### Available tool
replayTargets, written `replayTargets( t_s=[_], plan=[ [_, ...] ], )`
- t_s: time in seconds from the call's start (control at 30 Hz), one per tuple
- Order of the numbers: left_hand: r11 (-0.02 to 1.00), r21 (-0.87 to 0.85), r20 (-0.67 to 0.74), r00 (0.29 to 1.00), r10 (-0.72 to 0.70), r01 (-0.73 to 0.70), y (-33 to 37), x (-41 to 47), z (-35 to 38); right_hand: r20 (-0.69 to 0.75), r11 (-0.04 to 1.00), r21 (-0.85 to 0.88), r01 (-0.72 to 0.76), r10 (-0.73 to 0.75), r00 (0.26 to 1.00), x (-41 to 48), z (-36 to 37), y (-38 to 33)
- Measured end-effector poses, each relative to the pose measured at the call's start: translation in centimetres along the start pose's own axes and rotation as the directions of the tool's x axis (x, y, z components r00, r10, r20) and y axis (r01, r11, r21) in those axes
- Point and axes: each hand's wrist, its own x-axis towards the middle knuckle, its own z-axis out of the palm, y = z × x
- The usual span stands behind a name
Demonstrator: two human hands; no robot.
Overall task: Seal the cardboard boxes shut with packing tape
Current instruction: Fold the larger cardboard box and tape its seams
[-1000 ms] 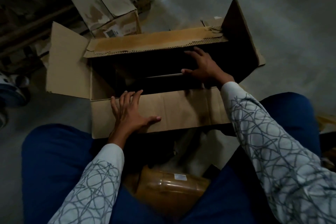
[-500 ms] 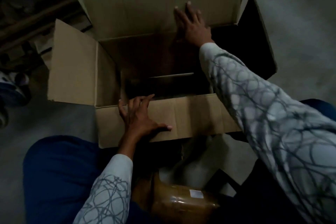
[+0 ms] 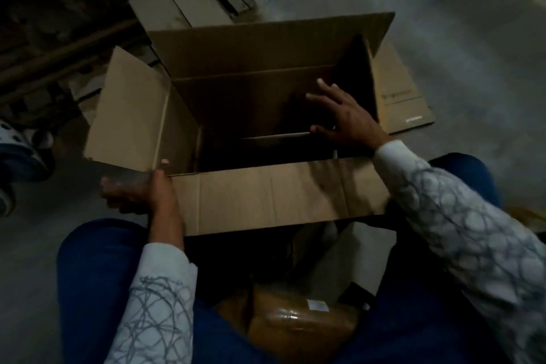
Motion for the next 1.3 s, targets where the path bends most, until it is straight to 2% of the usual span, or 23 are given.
replayTargets(
  t_s=[0.07, 0.17, 0.23, 0.3, 0.33, 0.4, 0.43, 0.47, 0.53, 0.57, 0.63, 0.67, 0.73, 0.83, 0.9, 0.97, 1.0, 1.07, 1.1, 1.13, 1.2, 1.27, 1.3],
  plan=[
    [0.988, -0.157, 0.169, 0.985, 0.037, -0.010, 0.2, 0.0, -0.1, -0.067, 0.996, 0.017, 0.086, -0.085, 0.994, -4.0, 0.0, -0.3],
    [0.987, -0.100, 0.296, 0.944, 0.146, -0.122, -0.7, -1.5, -0.4, -0.336, 0.999, 0.039, 0.030, -0.015, 0.942, -7.7, 0.4, -0.7],
    [0.982, 0.043, 0.332, 0.929, 0.161, -0.185, -1.3, -2.9, -0.9, -0.521, 0.981, 0.023, -0.191, 0.175, 0.835, -9.4, 0.8, -1.1],
    [0.895, 0.297, 0.405, 0.893, 0.197, -0.332, -2.0, -4.1, -1.4, -0.563, 0.891, 0.123, -0.436, 0.425, 0.709, -10.4, 1.0, -1.2],
    [0.778, 0.428, 0.488, 0.842, 0.229, -0.460, -2.2, -4.5, -1.6, -0.513, 0.850, 0.194, -0.490, 0.514, 0.688, -10.6, 1.3, -0.6],
    [0.454, 0.577, 0.689, 0.703, 0.176, -0.679, -2.4, -5.1, -2.0, -0.287, 0.835, 0.295, -0.465, 0.541, 0.790, -10.8, 1.9, 0.7],
    [0.362, 0.596, 0.747, 0.661, 0.079, -0.717, -2.4, -5.4, -2.2, -0.121, 0.849, 0.289, -0.442, 0.491, 0.863, -10.9, 2.4, 1.4],
    [0.327, 0.596, 0.773, 0.635, 0.014, -0.733, -2.1, -5.6, -2.5, 0.056, 0.876, 0.216, -0.431, 0.430, 0.901, -11.2, 2.8, 1.8],
    [0.372, 0.602, 0.770, 0.637, -0.035, -0.707, -1.7, -5.2, -3.0, 0.323, 0.923, 0.014, -0.385, 0.360, 0.875, -11.8, 3.4, 2.0],
    [0.430, 0.630, 0.722, 0.691, -0.020, -0.646, -1.3, -4.8, -3.2, 0.367, 0.933, -0.021, -0.360, 0.342, 0.865, -12.0, 3.5, 1.9],
    [0.520, 0.723, 0.527, 0.850, 0.010, -0.455, 0.0, -4.1, -4.0, 0.367, 0.942, -0.036, -0.335, 0.324, 0.872, -12.8, 3.1, 1.6],
    [0.549, 0.748, 0.450, 0.893, -0.008, -0.372, 0.6, -3.9, -4.6, 0.359, 0.946, -0.053, -0.320, 0.317, 0.878, -13.2, 2.9, 1.6],
    [0.620, 0.714, 0.447, 0.893, -0.047, -0.325, 1.3, -3.4, -5.7, 0.330, 0.949, -0.116, -0.294, 0.316, 0.889, -14.3, 2.7, 1.3],
    [0.847, 0.505, 0.391, 0.919, -0.055, -0.164, 1.5, -2.9, -6.2, 0.213, 0.929, -0.181, -0.324, 0.359, 0.909, -15.3, 2.2, 1.6],
    [0.988, 0.138, 0.364, 0.925, -0.111, 0.065, 2.3, -2.6, -6.3, 0.053, 0.913, -0.156, -0.376, 0.388, 0.920, -15.6, 1.4, 1.8],
    [0.949, -0.211, 0.422, 0.897, -0.128, 0.235, 2.6, -2.4, -6.3, -0.151, 0.900, -0.078, -0.428, 0.414, 0.898, -15.4, 0.6, 1.4],
    [0.925, -0.314, 0.422, 0.904, -0.065, 0.213, 2.7, -2.7, -6.2, -0.255, 0.893, -0.030, -0.448, 0.427, 0.868, -15.3, 0.6, 1.1],
    [0.939, -0.341, 0.347, 0.922, 0.173, -0.048, 2.1, -4.0, -5.8, -0.413, 0.881, 0.063, -0.469, 0.451, 0.791, -14.7, 1.2, 0.3],
    [0.928, -0.279, 0.323, 0.885, 0.335, -0.249, 1.5, -4.9, -5.5, -0.453, 0.878, 0.102, -0.468, 0.459, 0.764, -14.3, 1.7, -0.1],
    [0.877, -0.205, 0.366, 0.797, 0.481, -0.435, 1.0, -5.9, -5.1, -0.468, 0.880, 0.123, -0.459, 0.459, 0.755, -14.0, 2.3, -0.3],
    [0.682, -0.064, 0.591, 0.523, 0.614, -0.729, -0.2, -7.7, -3.9, -0.449, 0.903, 0.070, -0.423, 0.407, 0.795, -13.7, 3.5, -0.4],
    [0.434, 0.041, 0.806, 0.286, 0.519, -0.900, -1.0, -9.2, -3.1, -0.371, 0.938, -0.028, -0.346, 0.312, 0.875, -13.7, 5.0, -0.1],
    [0.336, 0.072, 0.869, 0.225, 0.442, -0.939, -1.6, -9.6, -2.9, -0.304, 0.949, -0.060, -0.311, 0.279, 0.911, -13.8, 5.6, 0.1]
  ],
)
